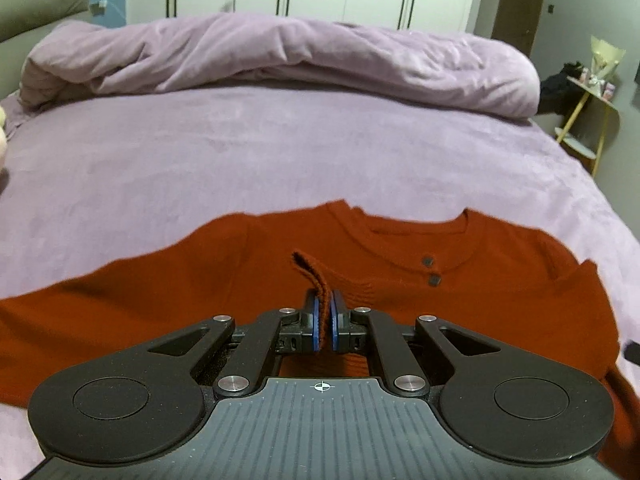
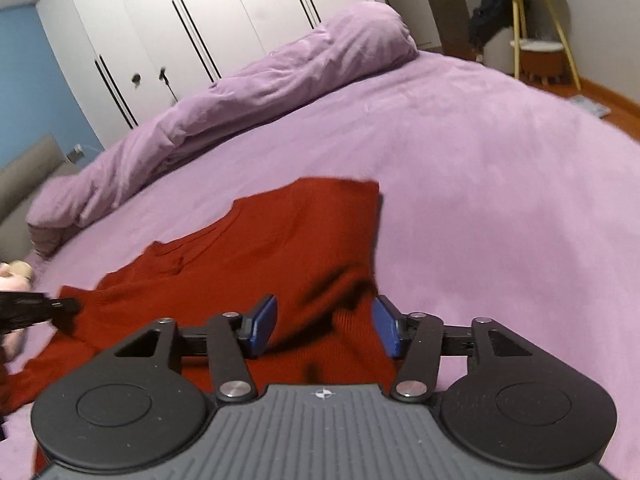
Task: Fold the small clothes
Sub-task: 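Carry the cuff across the cardigan body with the left gripper and release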
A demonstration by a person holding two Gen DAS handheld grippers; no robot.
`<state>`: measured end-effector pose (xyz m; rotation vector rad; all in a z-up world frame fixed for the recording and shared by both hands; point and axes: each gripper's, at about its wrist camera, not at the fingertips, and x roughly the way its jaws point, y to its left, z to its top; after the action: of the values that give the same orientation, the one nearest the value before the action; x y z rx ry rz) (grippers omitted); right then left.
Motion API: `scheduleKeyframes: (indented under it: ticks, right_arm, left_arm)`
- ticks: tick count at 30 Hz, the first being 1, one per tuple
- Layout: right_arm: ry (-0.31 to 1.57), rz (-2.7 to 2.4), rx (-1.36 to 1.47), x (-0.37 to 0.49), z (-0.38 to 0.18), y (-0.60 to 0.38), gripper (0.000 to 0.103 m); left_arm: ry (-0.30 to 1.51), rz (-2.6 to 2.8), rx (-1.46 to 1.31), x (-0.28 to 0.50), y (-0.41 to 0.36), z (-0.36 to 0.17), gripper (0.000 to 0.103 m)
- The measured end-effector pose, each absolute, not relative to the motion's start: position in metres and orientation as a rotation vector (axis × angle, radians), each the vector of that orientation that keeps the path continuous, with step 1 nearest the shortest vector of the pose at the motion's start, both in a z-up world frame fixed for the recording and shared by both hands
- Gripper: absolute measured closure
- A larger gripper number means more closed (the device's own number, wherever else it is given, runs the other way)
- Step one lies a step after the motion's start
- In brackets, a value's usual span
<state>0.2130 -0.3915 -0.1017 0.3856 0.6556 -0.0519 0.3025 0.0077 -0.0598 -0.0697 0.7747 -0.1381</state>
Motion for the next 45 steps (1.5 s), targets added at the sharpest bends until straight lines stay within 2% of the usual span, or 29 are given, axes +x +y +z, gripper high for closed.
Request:
scheduleKeyframes:
  ticks: [6,13,23,24,26,27,28,29,34,38,40,44,45]
  right_arm:
    - [0.722,-0.081,0.465,0.265,-0.116,-0.416,0.049]
    - [0.732,-0.057,0.620,0.288,-0.126,-0.436,0.049]
    - [0.761,0.008,0.485,0.315,-0.126,-0.402,0.049]
    - [0.767,0.012,0.451,0.319,-0.126,-0.396,0.051]
    - [0.778,-0.003,0.346,0.326,-0.126,-0.381,0.072]
    - [0.777,-0.009,0.294,0.328,-0.127,-0.375,0.086]
    - [0.772,-0.017,0.257,0.329,-0.127,-0.371,0.093]
    - [0.754,-0.028,0.230,0.329,-0.127,-0.370,0.095]
    - [0.639,-0.164,0.142,0.317,-0.117,-0.378,0.096]
    - [0.689,-0.282,0.045,0.322,-0.132,-0.382,0.099]
    - [0.747,-0.310,0.046,0.326,-0.135,-0.390,0.098]
    - [0.648,-0.210,0.130,0.305,-0.110,-0.389,0.094]
    - [0.630,-0.149,0.152,0.300,-0.105,-0.382,0.094]
  left_arm:
    - [0.722,-0.138,-0.067,0.314,0.010,-0.047,0.096]
    - [0.643,-0.011,-0.040,0.321,0.033,-0.037,0.096]
    - [0.738,-0.005,-0.069,0.331,0.050,-0.067,0.096]
    - [0.744,-0.013,-0.082,0.331,0.051,-0.069,0.096]
    - [0.756,-0.019,-0.093,0.332,0.052,-0.072,0.096]
    - [0.754,-0.021,-0.090,0.332,0.052,-0.073,0.096]
    - [0.747,-0.025,-0.087,0.331,0.051,-0.074,0.096]
    - [0.733,-0.032,-0.093,0.330,0.051,-0.074,0.096]
    - [0.672,-0.071,-0.098,0.334,0.037,-0.076,0.096]
    - [0.806,-0.015,-0.024,0.352,0.023,-0.105,0.094]
    - [0.829,0.024,-0.025,0.349,0.027,-0.109,0.085]
    - [0.725,0.079,-0.059,0.326,0.029,-0.093,0.073]
    - [0.706,0.064,-0.079,0.322,0.027,-0.089,0.065]
